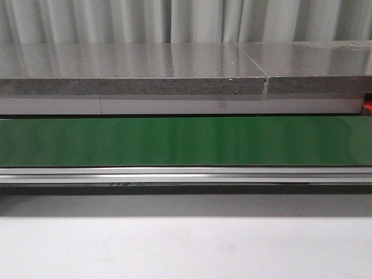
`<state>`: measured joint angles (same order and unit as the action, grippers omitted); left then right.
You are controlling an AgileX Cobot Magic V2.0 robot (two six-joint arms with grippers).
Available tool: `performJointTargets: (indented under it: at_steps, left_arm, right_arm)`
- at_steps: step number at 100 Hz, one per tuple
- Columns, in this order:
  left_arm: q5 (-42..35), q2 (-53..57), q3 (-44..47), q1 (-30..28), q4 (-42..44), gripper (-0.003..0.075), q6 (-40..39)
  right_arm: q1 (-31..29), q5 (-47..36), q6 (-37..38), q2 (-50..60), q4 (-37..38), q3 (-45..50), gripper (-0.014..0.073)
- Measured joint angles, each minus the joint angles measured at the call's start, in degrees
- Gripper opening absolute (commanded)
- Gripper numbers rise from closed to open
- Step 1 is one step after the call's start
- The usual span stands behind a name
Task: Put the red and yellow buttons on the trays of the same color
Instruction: 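Lower the left gripper onto the next red button in the cluster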
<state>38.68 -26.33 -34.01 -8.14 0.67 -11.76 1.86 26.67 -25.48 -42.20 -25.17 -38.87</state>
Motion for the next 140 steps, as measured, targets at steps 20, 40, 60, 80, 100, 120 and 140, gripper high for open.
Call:
performJointTargets:
  at_steps: [20,40,60,80,100,120,140]
  left_arm:
    - [-0.4,-15.6,-7.3,-3.3,4.4,0.062,-4.6]
    - [-0.8,-31.1,-12.7,-5.9,4.5,0.062,-5.2]
    - [-1.5,-45.1,-16.8,-8.4,4.5,0.062,-5.2]
    - [-4.2,-54.5,-18.4,-9.8,4.5,0.062,-5.2]
    - [-7.1,-60.5,-19.3,-9.9,4.4,0.062,-5.2]
    - [-8.4,-65.3,-21.5,-9.9,4.3,0.062,-5.2]
    - [-9.3,-69.2,-22.9,-9.9,4.2,0.062,-5.2]
  right_arm:
    - [0.0,-0.1,0.0,0.0,-0.1,0.0,-0.0066]
    - [0.0,-0.1,0.0,0.0,-0.1,0.0,-0.0066]
    - [0.0,-0.1,0.0,0.0,-0.1,0.0,-0.0066]
    - [0.0,-0.1,0.0,0.0,-0.1,0.0,-0.0066]
    - [0.0,-0.1,0.0,0.0,-0.1,0.0,-0.0066]
    - [0.0,-0.1,0.0,0.0,-0.1,0.0,-0.0066]
    - [0.0,-0.1,0.0,0.0,-0.1,0.0,-0.0066]
